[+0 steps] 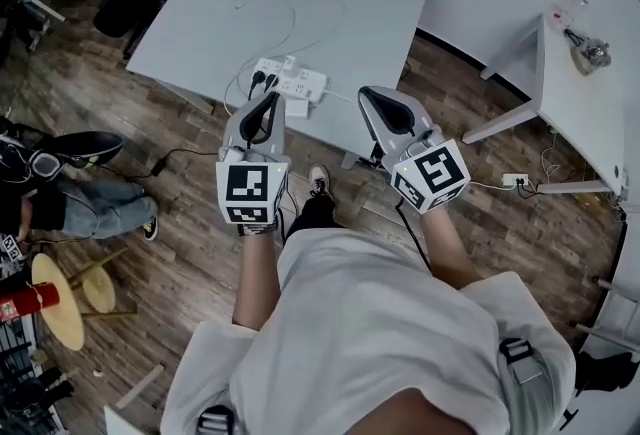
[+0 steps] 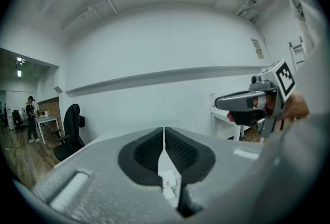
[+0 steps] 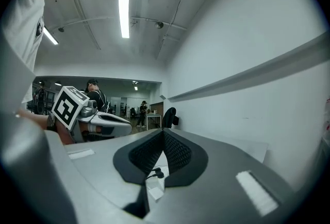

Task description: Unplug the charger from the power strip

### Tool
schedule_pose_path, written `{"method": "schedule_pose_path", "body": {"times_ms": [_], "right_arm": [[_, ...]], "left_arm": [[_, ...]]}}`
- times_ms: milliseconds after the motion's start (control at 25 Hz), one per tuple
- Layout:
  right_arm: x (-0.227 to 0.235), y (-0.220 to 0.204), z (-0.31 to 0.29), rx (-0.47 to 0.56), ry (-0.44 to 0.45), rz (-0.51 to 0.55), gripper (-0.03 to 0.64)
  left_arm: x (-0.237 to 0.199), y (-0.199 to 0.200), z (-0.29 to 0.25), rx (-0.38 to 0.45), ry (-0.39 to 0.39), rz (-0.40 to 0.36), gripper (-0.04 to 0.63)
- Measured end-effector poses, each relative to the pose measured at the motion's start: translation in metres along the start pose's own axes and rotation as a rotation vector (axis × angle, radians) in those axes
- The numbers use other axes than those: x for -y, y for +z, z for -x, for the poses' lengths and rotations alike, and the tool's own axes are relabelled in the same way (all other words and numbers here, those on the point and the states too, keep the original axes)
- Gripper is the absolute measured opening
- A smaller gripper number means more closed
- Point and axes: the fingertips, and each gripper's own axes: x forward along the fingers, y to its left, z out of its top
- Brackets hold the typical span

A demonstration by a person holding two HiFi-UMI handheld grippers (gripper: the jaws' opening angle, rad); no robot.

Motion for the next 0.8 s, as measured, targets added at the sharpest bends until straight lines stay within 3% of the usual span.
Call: {"method": "schedule_pose_path", "body": {"times_ms": [440, 800], "right_arm": [[0.056, -0.024, -0.124, -0.066, -0.009, -0.039, 0.002], [0.076, -0.061, -0.161, -0.175, -0.018, -0.016, 0.002]], "left_arm": [[-0.063, -0.017, -0.101, -0.071, -0.064, -0.004, 0.038], [-0.078, -0.049, -0.144, -0.146, -0.121, 0.018, 0.076]]}}
